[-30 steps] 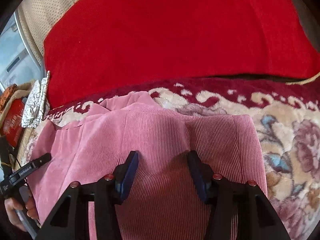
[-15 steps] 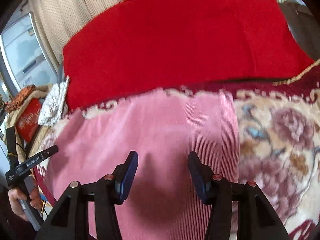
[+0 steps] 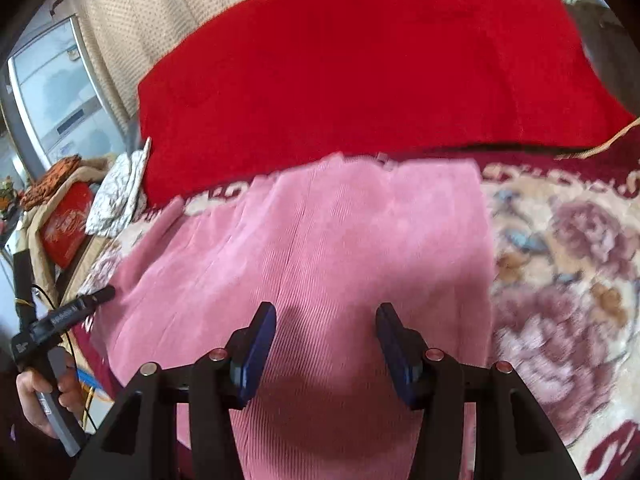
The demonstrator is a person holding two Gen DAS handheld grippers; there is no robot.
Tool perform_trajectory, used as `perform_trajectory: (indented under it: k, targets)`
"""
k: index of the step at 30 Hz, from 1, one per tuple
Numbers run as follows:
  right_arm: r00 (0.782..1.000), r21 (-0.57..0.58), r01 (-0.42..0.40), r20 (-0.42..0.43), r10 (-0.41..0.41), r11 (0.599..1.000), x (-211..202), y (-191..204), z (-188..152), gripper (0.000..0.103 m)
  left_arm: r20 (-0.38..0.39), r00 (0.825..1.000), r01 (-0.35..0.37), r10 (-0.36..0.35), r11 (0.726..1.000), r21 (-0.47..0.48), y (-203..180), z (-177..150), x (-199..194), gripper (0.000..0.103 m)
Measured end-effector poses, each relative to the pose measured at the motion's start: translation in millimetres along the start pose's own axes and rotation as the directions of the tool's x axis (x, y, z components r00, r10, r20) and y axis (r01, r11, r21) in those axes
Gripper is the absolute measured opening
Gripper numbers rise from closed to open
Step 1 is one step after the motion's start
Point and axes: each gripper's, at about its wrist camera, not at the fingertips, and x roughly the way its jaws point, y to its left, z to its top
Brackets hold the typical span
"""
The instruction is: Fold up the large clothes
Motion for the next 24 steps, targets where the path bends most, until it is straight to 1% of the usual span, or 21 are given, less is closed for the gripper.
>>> perform_trajectory:
  k: [1, 3, 4, 5, 7, 11, 12, 14, 15, 16, 17, 18, 19, 20, 21, 22, 23, 24]
  targets:
    - [1.000, -0.004, 0.007, -0.009, -0.007, 1.000, 4, 0, -1, 0.055, 0.007, 1.000, 0.013, -0.013, 1.000, -0.021, 5, -3, -5, 0.081]
    - [1.000, -0.003, 0.001, 0.006, -0.001, 1.000, 1, 1, 0, 0.054, 0.014, 0.999, 0.037, -0.037, 0.998, -0.055, 12, -11, -15, 0.081]
    - [1.000, 0.005, -0.013, 0.020, 0.013, 1.000, -2, 0, 0, 0.046, 0.015, 0.999, 0.052, -0.051, 0.996, -0.077, 16, -16, -20, 0.081]
    - [0.998, 0.014, -0.046, 0.037, 0.046, 0.999, -6, 1, 2, 0.038, 0.014, 0.998, 0.067, -0.066, 0.993, -0.099, 20, -22, -25, 0.081]
    - [0.994, 0.013, -0.091, 0.060, 0.090, 0.996, -11, 5, 4, 0.038, -0.002, 0.996, 0.090, -0.091, 0.987, -0.130, 24, -34, -29, 0.081]
    - [0.984, -0.028, -0.170, 0.051, 0.171, 0.985, -7, 29, 3, 0.038, -0.010, 0.987, 0.156, -0.159, 0.975, -0.157, 22, -55, -37, 0.082]
    - [0.981, -0.037, -0.188, 0.045, 0.190, 0.981, -5, 36, 2, 0.038, -0.019, 0.984, 0.172, -0.178, 0.972, -0.162, 19, -58, -35, 0.084]
    - [0.975, -0.042, -0.218, 0.028, 0.220, 0.975, 0, 48, 0, 0.038, -0.070, 0.968, 0.223, -0.241, 0.955, -0.194, 15, -63, -25, 0.084]
    - [0.974, -0.041, -0.226, 0.007, 0.226, 0.973, 6, 52, -1, 0.038, -0.087, 0.959, 0.245, -0.269, 0.944, -0.220, 15, -64, -19, 0.084]
    - [0.975, -0.036, -0.222, -0.017, 0.222, 0.974, 11, 53, -4, 0.038, -0.099, 0.950, 0.264, -0.297, 0.931, -0.252, 16, -65, -12, 0.084]
    - [0.978, -0.022, -0.201, -0.067, 0.199, 0.979, 24, 55, -6, 0.038, -0.109, 0.947, 0.263, -0.303, 0.924, -0.278, 18, -66, -4, 0.084]
    - [0.977, -0.008, -0.188, -0.100, 0.186, 0.982, 32, 53, -9, 0.038, -0.115, 0.945, 0.258, -0.305, 0.915, -0.309, 21, -67, 2, 0.083]
    - [0.976, 0.008, -0.188, -0.114, 0.188, 0.982, 37, 50, -11, 0.037, -0.104, 0.941, 0.269, -0.323, 0.896, -0.353, 27, -67, 10, 0.078]
    - [0.973, 0.024, -0.205, -0.108, 0.206, 0.979, 37, 48, -10, 0.037, -0.096, 0.939, 0.274, -0.331, 0.885, -0.376, 30, -66, 13, 0.072]
    - [0.970, 0.033, -0.215, -0.111, 0.217, 0.976, 37, 46, -9, 0.037, -0.089, 0.939, 0.273, -0.333, 0.877, -0.396, 33, -65, 15, 0.060]
    - [0.967, 0.041, -0.224, -0.113, 0.228, 0.974, 37, 44, -9, 0.036, -0.070, 0.935, 0.293, -0.347, 0.870, -0.397, 33, -62, 16, 0.046]
    - [0.966, 0.048, -0.227, -0.113, 0.231, 0.973, 38, 41, -10, 0.032, -0.062, 0.929, 0.314, -0.364, 0.867, -0.386, 31, -60, 17, 0.042]
    - [0.966, 0.051, -0.228, -0.112, 0.232, 0.972, 38, 40, -11, 0.030, -0.060, 0.931, 0.314, -0.361, 0.873, -0.373, 28, -57, 17, 0.041]
